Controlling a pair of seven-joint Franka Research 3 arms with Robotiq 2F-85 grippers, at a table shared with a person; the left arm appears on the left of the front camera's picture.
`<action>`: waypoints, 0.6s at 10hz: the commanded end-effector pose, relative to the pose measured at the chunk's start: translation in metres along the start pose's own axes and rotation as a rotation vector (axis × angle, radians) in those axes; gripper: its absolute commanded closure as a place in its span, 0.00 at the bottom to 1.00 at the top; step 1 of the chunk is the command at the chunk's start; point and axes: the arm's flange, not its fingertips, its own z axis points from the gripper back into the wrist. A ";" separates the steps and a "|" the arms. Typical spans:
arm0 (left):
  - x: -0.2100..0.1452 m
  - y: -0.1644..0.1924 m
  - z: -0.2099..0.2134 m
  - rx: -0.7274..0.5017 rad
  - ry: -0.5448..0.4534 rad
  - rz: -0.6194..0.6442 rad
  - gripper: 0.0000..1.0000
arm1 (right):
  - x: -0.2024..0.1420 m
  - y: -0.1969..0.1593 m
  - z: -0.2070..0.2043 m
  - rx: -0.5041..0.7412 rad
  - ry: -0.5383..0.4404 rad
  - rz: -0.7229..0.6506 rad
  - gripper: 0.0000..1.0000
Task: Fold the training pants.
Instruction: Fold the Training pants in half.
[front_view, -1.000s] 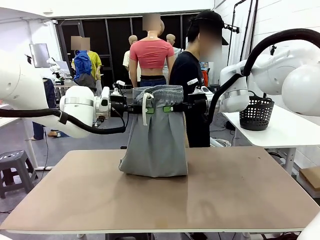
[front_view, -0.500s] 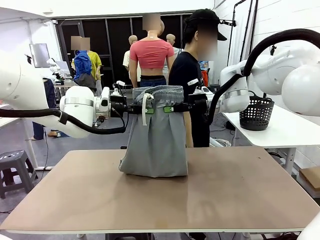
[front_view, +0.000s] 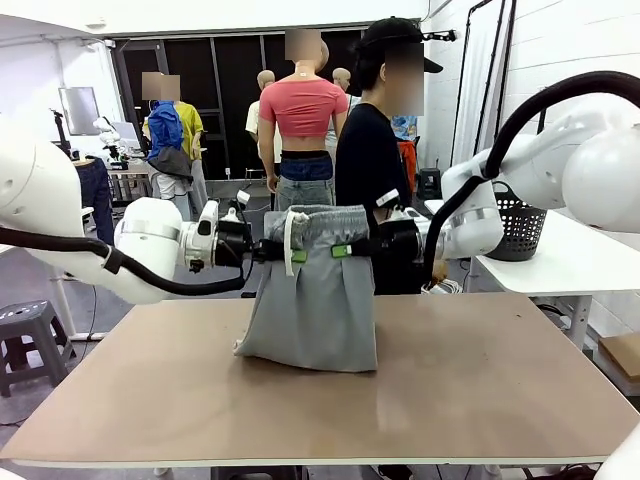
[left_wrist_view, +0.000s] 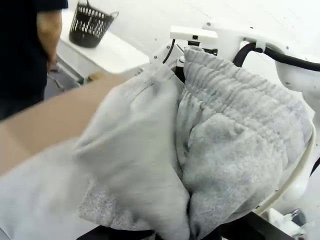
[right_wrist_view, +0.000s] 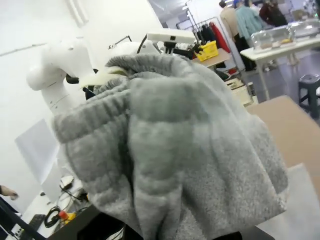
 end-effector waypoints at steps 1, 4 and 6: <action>-0.021 0.011 0.014 -0.034 0.011 0.141 1.00 | -0.021 -0.004 0.008 0.008 -0.052 -0.111 1.00; -0.061 0.049 0.005 0.000 0.010 0.207 1.00 | -0.065 -0.026 0.000 -0.003 -0.087 -0.209 1.00; -0.058 0.037 -0.005 -0.020 0.028 0.205 1.00 | -0.068 -0.015 -0.007 -0.129 0.020 -0.141 1.00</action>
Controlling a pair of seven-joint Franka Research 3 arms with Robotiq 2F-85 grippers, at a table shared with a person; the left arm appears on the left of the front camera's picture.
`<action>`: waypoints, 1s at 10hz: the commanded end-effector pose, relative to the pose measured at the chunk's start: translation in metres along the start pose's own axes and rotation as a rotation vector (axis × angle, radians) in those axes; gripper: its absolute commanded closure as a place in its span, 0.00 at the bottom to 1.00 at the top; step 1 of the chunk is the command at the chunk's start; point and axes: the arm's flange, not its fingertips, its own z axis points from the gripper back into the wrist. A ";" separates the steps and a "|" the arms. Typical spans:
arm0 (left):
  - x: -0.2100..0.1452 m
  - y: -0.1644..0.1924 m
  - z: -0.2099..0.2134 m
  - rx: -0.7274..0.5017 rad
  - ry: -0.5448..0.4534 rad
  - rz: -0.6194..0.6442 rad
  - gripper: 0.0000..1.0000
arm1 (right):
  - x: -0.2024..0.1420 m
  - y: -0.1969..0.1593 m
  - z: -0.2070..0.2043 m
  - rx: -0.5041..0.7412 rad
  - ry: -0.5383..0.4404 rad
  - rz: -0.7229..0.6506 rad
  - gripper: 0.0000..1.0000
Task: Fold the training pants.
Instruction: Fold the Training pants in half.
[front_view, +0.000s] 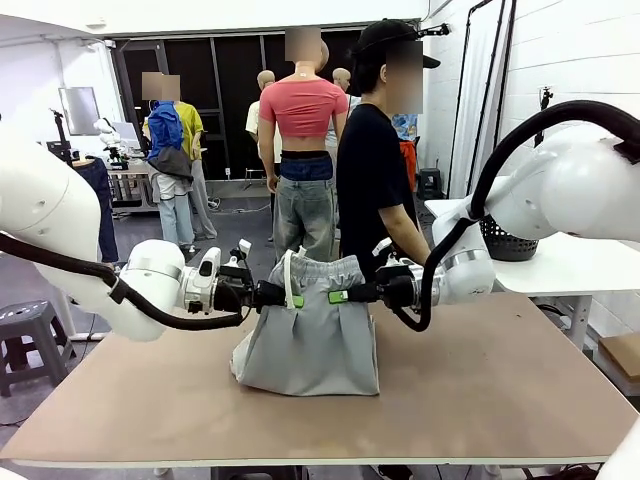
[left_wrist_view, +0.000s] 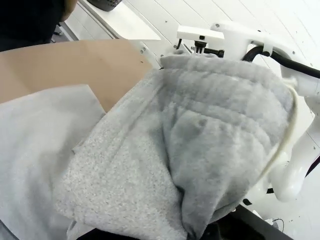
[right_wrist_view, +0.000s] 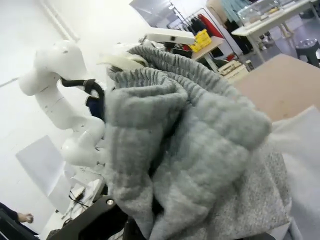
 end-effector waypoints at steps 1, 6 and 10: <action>0.007 -0.010 0.002 -0.002 -0.003 0.010 1.00 | -0.001 0.001 0.000 0.043 -0.015 -0.011 1.00; 0.017 -0.002 0.001 0.045 0.005 -0.024 1.00 | 0.009 -0.005 -0.001 0.007 -0.002 0.034 1.00; 0.044 0.035 -0.004 0.126 0.051 0.012 1.00 | 0.017 -0.029 0.008 -0.059 -0.033 0.065 1.00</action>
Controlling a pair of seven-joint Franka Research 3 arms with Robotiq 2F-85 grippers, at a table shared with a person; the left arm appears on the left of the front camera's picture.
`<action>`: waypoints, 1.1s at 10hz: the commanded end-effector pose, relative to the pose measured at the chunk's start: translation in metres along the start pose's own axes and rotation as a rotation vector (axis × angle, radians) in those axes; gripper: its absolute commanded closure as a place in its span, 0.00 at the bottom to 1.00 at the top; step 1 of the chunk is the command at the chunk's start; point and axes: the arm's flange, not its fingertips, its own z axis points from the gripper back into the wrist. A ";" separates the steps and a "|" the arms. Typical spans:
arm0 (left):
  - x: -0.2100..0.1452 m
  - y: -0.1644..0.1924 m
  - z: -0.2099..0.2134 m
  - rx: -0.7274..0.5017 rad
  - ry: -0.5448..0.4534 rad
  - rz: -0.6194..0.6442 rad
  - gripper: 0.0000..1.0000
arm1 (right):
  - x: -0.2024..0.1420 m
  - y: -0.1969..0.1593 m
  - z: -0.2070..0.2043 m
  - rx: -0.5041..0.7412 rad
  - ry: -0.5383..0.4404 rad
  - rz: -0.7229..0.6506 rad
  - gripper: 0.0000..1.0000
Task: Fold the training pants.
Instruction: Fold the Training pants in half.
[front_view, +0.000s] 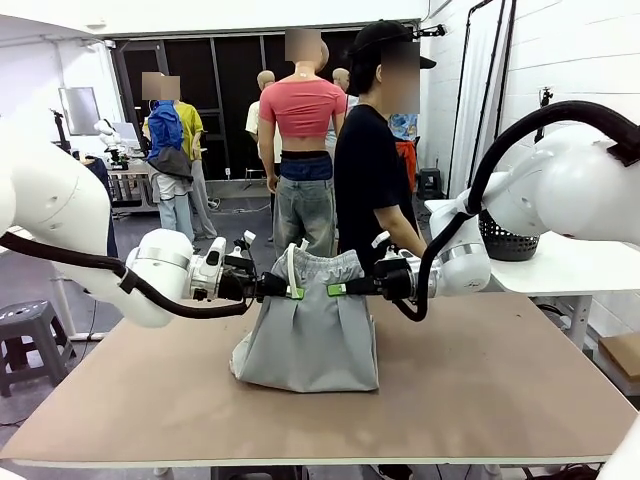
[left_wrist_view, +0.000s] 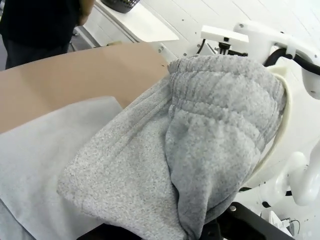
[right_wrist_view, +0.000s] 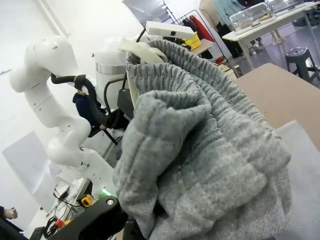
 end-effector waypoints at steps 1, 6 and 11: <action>0.007 0.023 -0.007 0.031 0.040 0.085 1.00 | -0.008 -0.022 0.005 -0.027 -0.048 -0.034 1.00; -0.010 0.058 -0.015 0.042 0.045 0.222 1.00 | -0.033 -0.060 0.008 -0.095 -0.074 -0.111 1.00; -0.002 0.075 -0.017 0.060 0.030 0.247 1.00 | -0.026 -0.075 0.009 -0.145 -0.076 -0.113 1.00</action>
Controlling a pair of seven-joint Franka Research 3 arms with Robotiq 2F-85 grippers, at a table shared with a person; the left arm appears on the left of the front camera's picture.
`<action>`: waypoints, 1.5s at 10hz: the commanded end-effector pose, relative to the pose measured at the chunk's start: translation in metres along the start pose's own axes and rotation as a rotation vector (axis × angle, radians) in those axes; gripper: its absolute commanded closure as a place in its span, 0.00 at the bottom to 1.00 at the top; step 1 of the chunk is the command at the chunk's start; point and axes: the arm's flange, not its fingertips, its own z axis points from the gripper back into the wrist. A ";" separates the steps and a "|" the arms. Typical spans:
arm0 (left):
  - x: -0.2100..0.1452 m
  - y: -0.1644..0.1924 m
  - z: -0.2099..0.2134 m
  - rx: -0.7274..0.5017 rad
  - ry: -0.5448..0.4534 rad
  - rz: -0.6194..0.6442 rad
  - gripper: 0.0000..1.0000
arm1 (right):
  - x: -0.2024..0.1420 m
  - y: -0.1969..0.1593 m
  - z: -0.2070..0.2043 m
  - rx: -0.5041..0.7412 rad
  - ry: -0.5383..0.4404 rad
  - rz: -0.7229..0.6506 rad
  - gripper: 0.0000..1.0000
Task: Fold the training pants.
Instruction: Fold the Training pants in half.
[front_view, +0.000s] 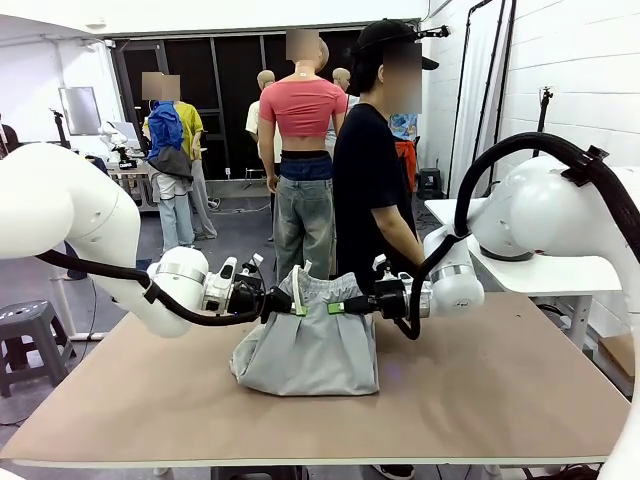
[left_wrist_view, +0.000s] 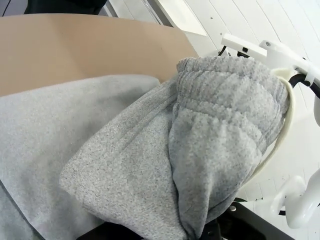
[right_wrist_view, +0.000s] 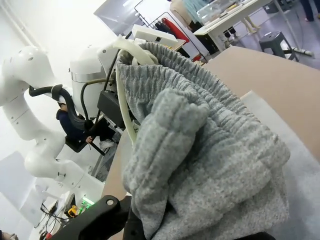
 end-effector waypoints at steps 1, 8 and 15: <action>0.014 0.007 0.004 0.028 0.006 0.011 1.00 | 0.012 -0.012 0.005 -0.051 -0.048 -0.001 1.00; 0.014 0.032 -0.001 0.100 0.047 0.182 1.00 | 0.005 -0.036 0.005 -0.117 -0.020 -0.180 1.00; 0.011 0.044 0.008 0.166 0.054 0.311 0.27 | 0.009 -0.036 0.021 -0.181 -0.030 -0.314 0.22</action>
